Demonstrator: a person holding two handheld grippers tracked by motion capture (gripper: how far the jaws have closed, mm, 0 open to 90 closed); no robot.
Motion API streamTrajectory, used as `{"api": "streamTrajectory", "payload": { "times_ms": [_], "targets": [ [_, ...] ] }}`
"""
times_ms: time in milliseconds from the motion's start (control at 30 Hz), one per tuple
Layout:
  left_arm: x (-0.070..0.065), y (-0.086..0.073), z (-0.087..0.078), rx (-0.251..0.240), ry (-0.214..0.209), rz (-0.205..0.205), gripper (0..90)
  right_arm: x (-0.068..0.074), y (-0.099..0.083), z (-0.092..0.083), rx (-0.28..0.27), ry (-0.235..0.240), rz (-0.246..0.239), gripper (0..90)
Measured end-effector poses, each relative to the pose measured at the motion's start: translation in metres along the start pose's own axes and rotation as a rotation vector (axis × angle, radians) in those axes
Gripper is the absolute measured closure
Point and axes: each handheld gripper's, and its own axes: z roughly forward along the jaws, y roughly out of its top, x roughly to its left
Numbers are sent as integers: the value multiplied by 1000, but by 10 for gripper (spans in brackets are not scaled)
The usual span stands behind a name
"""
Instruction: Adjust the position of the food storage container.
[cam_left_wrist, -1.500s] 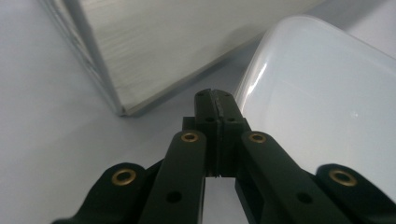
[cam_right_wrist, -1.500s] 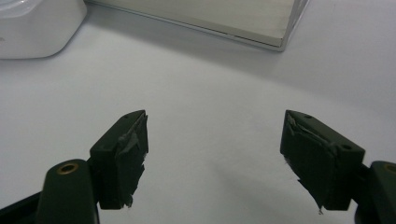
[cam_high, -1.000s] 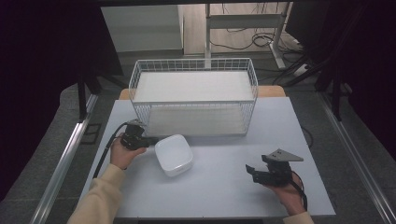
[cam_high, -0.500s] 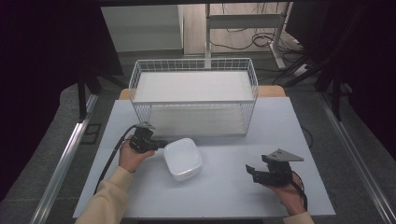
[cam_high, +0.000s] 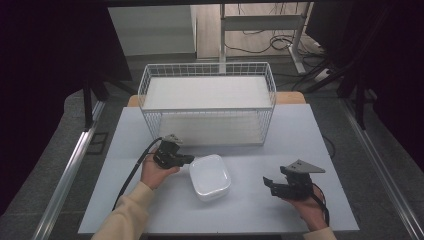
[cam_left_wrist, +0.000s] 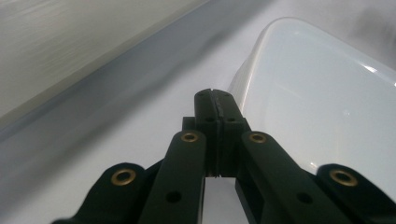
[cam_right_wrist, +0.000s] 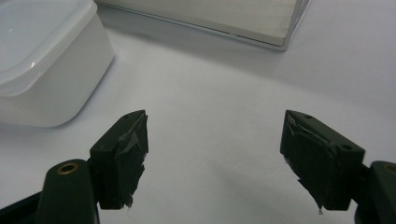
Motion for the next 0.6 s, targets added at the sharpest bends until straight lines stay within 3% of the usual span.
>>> {"api": "streamTrajectory", "payload": {
  "times_ms": [133,267,400,600],
  "targets": [
    [0,1,-5,-9,55,1,900,-1,0,0,-1,0,1,235],
    [1,-2,-25,-32,78,-11,900,-1,0,-1,-3,0,4,235],
    [-2,-16,-43,-37,88,-33,899,-1,0,-1,-3,0,3,235],
    [-13,-38,-56,-54,63,-60,898,1,0,0,-2,-2,0,235]
  ]
}}
